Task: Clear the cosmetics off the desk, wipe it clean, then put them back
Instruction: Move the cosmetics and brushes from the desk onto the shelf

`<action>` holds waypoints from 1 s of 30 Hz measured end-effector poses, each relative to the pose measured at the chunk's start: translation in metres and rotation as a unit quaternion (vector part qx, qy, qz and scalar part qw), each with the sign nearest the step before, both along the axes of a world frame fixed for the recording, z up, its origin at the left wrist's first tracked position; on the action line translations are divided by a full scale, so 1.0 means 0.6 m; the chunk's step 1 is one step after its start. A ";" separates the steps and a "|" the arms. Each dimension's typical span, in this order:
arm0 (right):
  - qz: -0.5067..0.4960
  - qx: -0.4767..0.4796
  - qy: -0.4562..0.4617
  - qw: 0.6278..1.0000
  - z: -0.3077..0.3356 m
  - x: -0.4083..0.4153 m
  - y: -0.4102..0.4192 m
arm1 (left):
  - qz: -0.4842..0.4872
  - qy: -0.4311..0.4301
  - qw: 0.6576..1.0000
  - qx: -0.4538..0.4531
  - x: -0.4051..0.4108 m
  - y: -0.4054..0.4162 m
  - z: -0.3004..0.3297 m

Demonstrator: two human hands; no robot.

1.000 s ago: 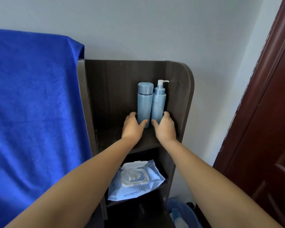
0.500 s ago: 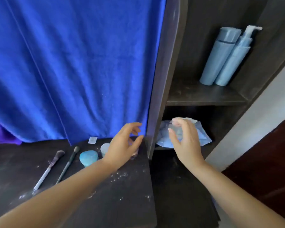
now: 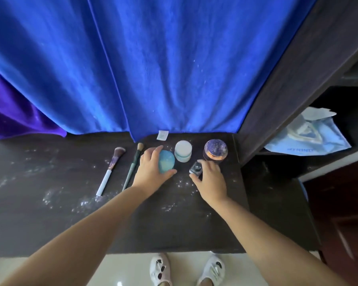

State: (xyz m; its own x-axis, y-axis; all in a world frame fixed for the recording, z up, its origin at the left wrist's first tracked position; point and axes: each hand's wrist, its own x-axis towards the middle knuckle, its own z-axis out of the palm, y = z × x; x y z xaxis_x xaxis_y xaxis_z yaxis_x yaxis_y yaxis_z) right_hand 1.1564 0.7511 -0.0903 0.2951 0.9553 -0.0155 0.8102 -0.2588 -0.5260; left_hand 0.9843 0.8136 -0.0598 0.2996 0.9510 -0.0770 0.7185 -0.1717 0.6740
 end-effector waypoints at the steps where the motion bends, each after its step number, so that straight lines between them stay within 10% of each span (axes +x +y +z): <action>1: -0.005 0.005 -0.014 1.000 -0.005 -0.001 0.001 | -0.013 -0.003 1.000 -0.005 0.002 0.002 -0.004; 14: -0.006 0.163 0.040 0.986 0.144 0.064 -0.054 | -0.124 -0.013 0.985 0.122 0.054 -0.042 0.140; 30: -0.139 0.350 -0.026 0.926 0.479 0.434 -0.172 | -0.247 -0.213 0.895 0.305 0.455 -0.152 0.451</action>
State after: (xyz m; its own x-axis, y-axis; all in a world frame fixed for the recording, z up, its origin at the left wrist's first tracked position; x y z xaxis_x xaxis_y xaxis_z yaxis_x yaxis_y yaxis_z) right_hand 1.4169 0.6482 0.1971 0.5133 0.6134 0.6002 0.7928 -0.0710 -0.6054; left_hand 1.2574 0.7224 0.2111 0.5736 0.5213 0.6319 0.1542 -0.8263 0.5416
